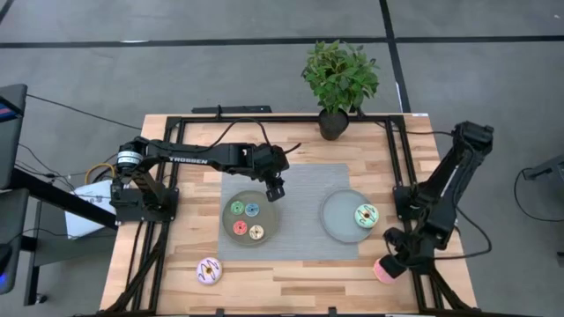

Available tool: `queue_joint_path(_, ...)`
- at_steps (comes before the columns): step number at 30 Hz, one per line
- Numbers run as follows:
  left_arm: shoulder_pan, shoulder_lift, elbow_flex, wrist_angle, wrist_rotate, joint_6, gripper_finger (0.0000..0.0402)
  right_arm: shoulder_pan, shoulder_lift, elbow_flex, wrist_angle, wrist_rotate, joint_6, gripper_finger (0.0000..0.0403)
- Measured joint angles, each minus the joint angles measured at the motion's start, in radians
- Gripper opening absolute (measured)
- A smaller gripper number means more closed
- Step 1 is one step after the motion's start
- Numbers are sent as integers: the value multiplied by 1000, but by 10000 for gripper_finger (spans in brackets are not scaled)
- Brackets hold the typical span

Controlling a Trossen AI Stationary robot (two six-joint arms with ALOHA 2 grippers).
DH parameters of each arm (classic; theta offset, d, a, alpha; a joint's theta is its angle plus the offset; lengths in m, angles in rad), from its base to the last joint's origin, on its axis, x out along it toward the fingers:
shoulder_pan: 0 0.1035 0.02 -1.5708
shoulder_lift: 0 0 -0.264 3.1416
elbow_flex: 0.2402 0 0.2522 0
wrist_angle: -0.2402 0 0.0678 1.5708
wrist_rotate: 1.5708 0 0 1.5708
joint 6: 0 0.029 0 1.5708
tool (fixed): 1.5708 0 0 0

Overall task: Pick & Place donuts
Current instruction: Put the large pink donut on the gray plate

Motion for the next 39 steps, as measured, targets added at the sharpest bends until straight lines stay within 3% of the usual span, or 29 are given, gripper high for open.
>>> queue_joint_path(9, 0, 0, 0, 0, -1, 0, 190, -1, 67, 0, -4, 4, 28, 143)
queue_joint_path(24, 0, 0, 0, 0, -1, -1, 190, -6, 71, 0, -59, -16, 45, 134)
queue_joint_path(39, 0, 0, 0, 17, -1, 0, 190, -39, 224, 0, -13, -89, -9, 134)
